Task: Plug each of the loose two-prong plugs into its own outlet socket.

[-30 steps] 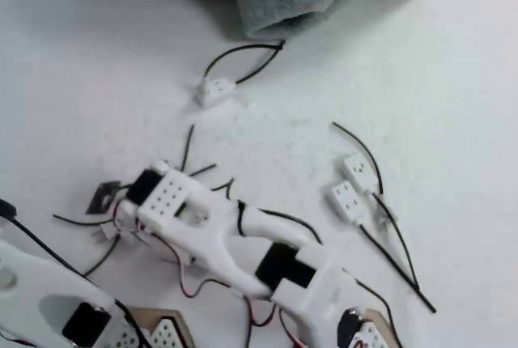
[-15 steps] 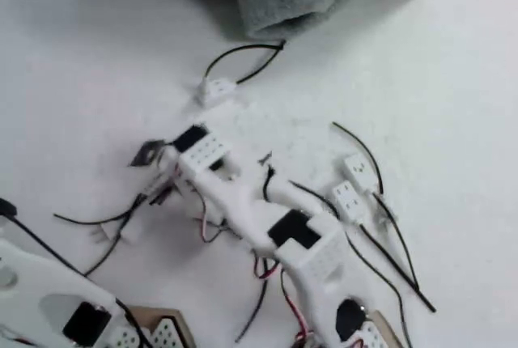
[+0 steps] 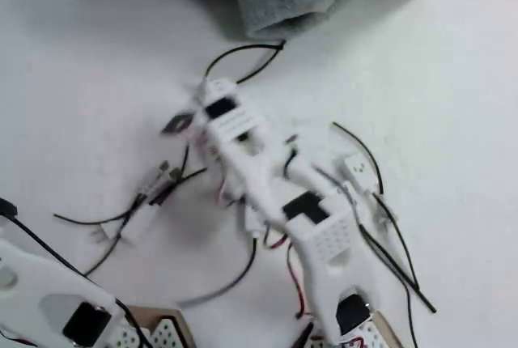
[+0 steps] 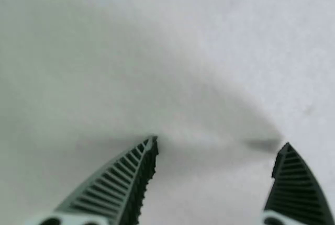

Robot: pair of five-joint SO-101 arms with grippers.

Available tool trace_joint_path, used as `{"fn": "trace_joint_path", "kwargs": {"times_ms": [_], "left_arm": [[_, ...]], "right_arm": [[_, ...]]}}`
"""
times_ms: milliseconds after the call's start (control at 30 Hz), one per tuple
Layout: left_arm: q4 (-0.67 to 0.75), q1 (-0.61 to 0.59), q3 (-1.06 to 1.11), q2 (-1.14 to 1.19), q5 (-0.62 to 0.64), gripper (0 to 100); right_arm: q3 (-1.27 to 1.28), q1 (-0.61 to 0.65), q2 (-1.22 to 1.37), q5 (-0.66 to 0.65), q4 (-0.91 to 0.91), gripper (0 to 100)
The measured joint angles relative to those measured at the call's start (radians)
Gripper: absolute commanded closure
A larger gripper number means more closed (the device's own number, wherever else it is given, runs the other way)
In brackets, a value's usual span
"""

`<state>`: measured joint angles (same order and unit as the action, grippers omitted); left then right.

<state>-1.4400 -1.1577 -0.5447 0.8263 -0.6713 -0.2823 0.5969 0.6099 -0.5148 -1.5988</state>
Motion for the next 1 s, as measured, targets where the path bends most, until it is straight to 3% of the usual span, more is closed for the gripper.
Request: {"fn": "trace_joint_path", "kwargs": {"times_ms": [133,233,367,500,700,1000], "left_arm": [[0.000,0.000,0.000,0.000,0.000,65],[0.000,0.000,0.000,0.000,0.000,65],[0.000,0.000,0.000,0.000,0.000,65],[0.000,0.000,0.000,0.000,0.000,65],[0.000,0.000,0.000,0.000,0.000,65],[0.000,0.000,0.000,0.000,0.000,65]], "right_arm": [[-0.158,-0.130,0.002,0.003,-0.086,84.7],[-0.209,-0.172,-0.005,0.005,-0.104,77.8],[-0.181,-0.183,-0.058,0.005,-0.110,69.0],[-0.058,-0.183,-0.176,0.005,-0.110,71.5],[0.285,-0.068,-0.350,0.005,-0.104,74.7],[0.548,0.041,-0.408,0.098,0.181,74.7]]}}
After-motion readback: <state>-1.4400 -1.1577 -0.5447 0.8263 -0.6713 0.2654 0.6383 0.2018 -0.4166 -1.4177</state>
